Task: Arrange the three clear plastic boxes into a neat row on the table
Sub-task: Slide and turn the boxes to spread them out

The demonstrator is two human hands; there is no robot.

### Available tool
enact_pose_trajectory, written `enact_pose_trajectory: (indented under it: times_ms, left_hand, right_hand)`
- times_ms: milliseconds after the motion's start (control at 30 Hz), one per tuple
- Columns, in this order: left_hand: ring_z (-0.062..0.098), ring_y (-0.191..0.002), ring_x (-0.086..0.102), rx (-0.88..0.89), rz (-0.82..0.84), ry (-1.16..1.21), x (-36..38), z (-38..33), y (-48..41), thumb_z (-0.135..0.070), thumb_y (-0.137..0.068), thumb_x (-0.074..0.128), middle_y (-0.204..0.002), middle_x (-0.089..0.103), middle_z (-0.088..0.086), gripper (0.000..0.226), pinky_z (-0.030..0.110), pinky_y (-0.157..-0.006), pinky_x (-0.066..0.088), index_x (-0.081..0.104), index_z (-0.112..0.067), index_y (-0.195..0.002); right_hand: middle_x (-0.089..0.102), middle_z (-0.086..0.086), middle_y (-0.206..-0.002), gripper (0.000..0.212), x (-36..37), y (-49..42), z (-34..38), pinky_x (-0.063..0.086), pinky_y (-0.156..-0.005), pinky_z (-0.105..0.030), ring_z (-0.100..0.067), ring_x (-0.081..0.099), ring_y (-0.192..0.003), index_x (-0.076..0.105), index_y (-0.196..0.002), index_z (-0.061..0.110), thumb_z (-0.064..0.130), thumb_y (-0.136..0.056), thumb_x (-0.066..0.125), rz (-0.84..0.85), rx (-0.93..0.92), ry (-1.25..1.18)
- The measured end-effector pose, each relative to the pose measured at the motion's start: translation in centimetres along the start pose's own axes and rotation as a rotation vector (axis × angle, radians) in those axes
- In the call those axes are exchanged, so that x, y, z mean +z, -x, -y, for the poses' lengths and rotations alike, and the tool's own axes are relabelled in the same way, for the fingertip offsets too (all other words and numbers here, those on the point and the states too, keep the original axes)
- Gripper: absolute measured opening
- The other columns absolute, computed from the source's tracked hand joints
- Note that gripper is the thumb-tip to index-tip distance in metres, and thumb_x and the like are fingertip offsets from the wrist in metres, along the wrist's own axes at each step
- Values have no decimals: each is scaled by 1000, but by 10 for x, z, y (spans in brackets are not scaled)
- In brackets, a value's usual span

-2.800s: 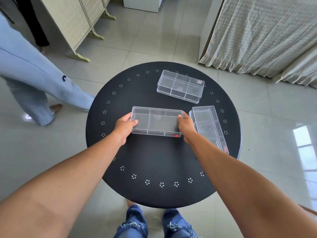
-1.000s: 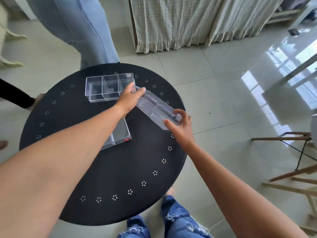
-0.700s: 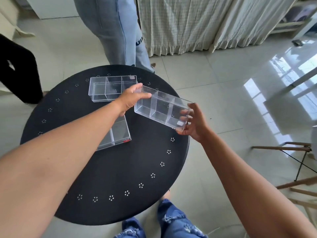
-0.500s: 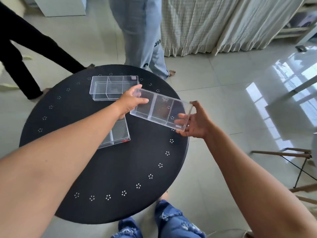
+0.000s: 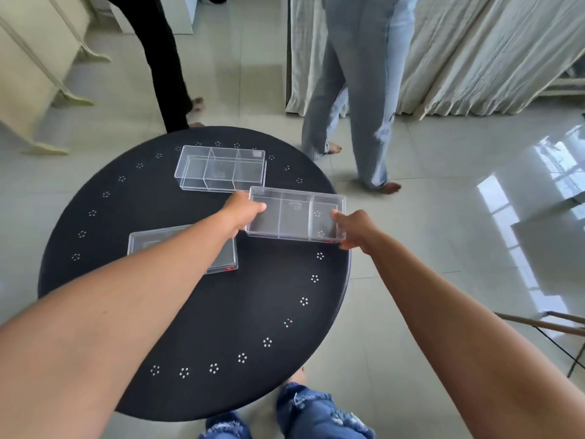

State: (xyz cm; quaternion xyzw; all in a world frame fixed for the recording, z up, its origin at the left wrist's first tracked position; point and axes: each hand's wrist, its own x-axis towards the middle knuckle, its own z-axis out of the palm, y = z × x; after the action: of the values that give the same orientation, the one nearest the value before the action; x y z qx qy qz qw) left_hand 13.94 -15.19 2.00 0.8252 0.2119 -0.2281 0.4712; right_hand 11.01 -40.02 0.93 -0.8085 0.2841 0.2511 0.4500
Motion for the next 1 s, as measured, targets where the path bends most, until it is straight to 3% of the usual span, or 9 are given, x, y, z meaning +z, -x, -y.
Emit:
enact_pose_trajectory:
  times_ms: [167,267,333,600,700,767,800,867,1000]
  left_hand:
    - [37,-128,52,-75,-21,-42,11,3,-4,-18,-93,62,-145,47,18,60,45,-101,48,38,1,-144]
    - [37,-131,50,-120,-33,-55,16,4,-5,-16,-93,62,-146,47,20,58,47,-106,44,39,2,-142]
    - [37,-132,48,-136,-41,-64,20,4,-6,-15,-93,62,-147,46,20,57,43,-105,43,39,3,-142]
    - [33,-129,51,-142,-49,-68,23,2,-11,-14,-91,65,-141,52,17,55,37,-99,42,42,1,-139]
    - [27,-94,59,-123,-52,-148,18,-8,-10,-15,-91,63,-111,58,13,41,30,-75,45,50,2,-126]
    - [24,-83,55,-92,-74,-214,8,-16,-9,-16,-89,62,-108,58,12,36,26,-63,40,52,-2,-119]
    - [26,-92,57,-61,-99,-250,2,-20,-8,-18,-88,62,-121,58,13,46,26,-67,41,49,-4,-129]
    - [25,-103,58,72,-197,-284,-12,-26,-10,-20,-87,63,-136,51,12,54,29,-79,42,47,-12,-139]
    - [17,-91,53,362,-437,-261,-48,-28,-21,-23,-86,63,-115,47,1,35,35,-83,48,55,-26,-120]
  right_hand:
    - [60,-11,-80,40,2,-10,-2,45,-39,-16,-24,63,-48,57,-87,3,43,-93,59,-17,5,25]
    - [62,-12,-78,39,7,-21,-2,60,-70,-34,-30,67,-56,59,-83,4,42,-91,57,-35,-29,25]
    - [61,-11,-75,38,9,-26,-1,61,-81,-43,-31,67,-61,59,-78,5,41,-91,58,-52,-54,14]
    - [58,-8,-69,33,9,-30,6,58,-73,-38,-28,60,-63,61,-75,3,32,-90,54,-59,-84,100]
    - [51,-5,-63,33,7,-32,10,44,-64,-31,-26,52,-64,53,-63,8,29,-89,52,-94,-125,160]
    - [58,-9,-79,26,6,-33,14,44,-70,-31,-31,57,-83,62,-77,9,28,-90,50,-153,-188,202]
    - [62,-12,-99,28,6,-34,16,46,-84,-34,-33,57,-101,68,-100,10,29,-91,50,-200,-225,241]
    - [55,-12,-129,46,7,-34,28,35,-106,-39,-31,47,-127,56,-135,19,34,-92,51,-280,-292,306]
    - [49,-11,-132,63,20,-34,62,33,-110,-39,-30,42,-130,47,-144,26,44,-86,65,-266,-462,330]
